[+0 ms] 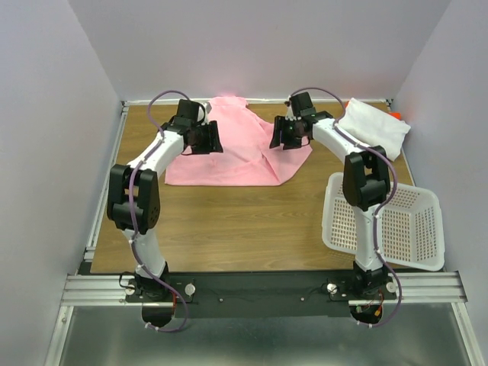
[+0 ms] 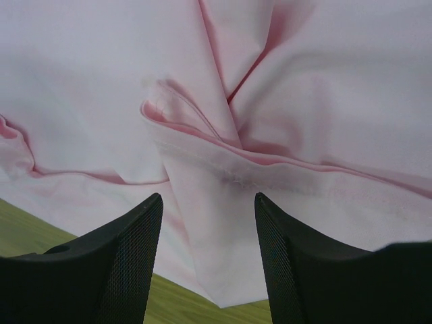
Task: Fold and stack the t-shirts
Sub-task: Flatten the tshirt out
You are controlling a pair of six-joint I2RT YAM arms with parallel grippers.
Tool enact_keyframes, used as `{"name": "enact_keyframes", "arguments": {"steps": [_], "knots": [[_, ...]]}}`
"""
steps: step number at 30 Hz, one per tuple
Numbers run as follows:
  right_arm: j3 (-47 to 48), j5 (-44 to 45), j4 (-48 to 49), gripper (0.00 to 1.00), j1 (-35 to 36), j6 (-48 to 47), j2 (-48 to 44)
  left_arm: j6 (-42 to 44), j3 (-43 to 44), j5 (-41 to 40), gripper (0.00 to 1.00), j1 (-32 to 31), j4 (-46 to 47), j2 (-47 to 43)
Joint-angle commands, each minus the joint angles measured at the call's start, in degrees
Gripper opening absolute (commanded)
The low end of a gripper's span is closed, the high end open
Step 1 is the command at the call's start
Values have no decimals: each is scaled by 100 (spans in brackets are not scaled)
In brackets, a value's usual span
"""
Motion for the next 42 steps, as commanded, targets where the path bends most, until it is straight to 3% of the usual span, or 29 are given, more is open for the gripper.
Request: {"name": "enact_keyframes", "arguments": {"steps": [1, 7, 10, 18, 30, 42], "knots": [[244, 113, 14, 63, 12, -61, 84, 195, 190, -661, 62, 10, -195, 246], [156, 139, 23, 63, 3, -26, 40, 151, 94, -979, 58, -148, -152, 378], [156, 87, 23, 63, 12, 27, 31, 177, 190, -978, 49, -219, -125, 597], [24, 69, 14, 63, 3, 106, -127, 300, 515, -1679, 49, -201, -398, 897], [-266, 104, 14, 63, 3, 115, -347, 590, 164, -1690, 49, 1055, -196, 641], [-415, 95, 14, 63, -6, 80, -478, 854, 322, -2016, 49, 1126, 164, 1037]]}}
